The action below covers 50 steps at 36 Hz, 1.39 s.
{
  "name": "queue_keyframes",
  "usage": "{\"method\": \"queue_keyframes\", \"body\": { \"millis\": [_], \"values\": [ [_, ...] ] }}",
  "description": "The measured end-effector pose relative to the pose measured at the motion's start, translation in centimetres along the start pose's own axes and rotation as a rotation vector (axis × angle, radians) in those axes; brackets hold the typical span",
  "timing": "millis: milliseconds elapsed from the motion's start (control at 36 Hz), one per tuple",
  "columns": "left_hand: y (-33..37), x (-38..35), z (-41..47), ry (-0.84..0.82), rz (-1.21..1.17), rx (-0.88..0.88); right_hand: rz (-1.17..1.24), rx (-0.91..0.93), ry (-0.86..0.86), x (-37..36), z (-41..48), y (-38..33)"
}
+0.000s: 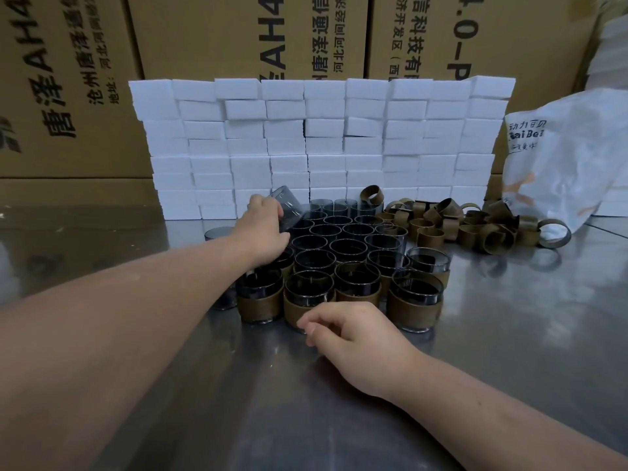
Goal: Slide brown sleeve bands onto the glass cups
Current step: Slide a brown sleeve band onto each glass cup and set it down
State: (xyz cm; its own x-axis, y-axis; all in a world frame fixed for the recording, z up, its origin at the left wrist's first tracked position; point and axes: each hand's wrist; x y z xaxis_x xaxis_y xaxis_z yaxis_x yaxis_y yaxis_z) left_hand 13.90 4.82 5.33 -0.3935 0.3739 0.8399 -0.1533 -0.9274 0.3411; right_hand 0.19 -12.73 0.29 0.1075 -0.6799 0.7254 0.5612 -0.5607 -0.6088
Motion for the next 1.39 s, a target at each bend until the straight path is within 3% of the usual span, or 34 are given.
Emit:
{"method": "queue_keyframes", "body": {
  "millis": [278, 417, 583, 778, 1028, 1250, 1389],
  "values": [
    [-0.2, -0.2, 0.2, -0.006, -0.112, 0.043, 0.0, -0.004, -0.009, 0.2, -0.1, -0.1],
    [0.4, 0.0, 0.3, -0.097, -0.1, -0.041, -0.004, -0.003, -0.01, 0.1, 0.0, 0.0],
    [0.2, 1.0, 0.1, -0.146, -0.085, 0.011, 0.001, -0.006, 0.002, 0.2, 0.0, 0.2],
    [-0.2, 1.1, -0.9, 0.043, -0.124, 0.049, -0.008, 0.002, -0.023, 0.0, 0.1, 0.3],
    [4.7, 2.5, -2.5, 0.523, -0.677, 0.234, 0.05, 0.053, 0.172, 0.1, 0.2, 0.3],
    [8.6, 1.1, -10.3, 0.448, -0.945, 0.038, 0.117, 0.018, 0.467, 0.6, 0.4, 0.4],
    [8.6, 0.5, -14.4, 0.346, -1.011, -0.069, 0.057, 0.039, 0.493, 1.0, 0.3, 0.3]
  ]
}}
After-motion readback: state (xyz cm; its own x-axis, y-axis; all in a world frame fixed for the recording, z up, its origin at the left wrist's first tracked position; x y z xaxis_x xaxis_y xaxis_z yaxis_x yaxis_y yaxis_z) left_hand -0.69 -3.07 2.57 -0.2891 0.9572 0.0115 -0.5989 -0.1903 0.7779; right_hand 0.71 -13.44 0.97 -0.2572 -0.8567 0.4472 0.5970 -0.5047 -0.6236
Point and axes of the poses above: each hand's wrist, its own z-axis towards the middle knuckle, its own x-axis out of the back of the hand, y = z × x, and after that the axes turned 2 degrees about -y, right-handed
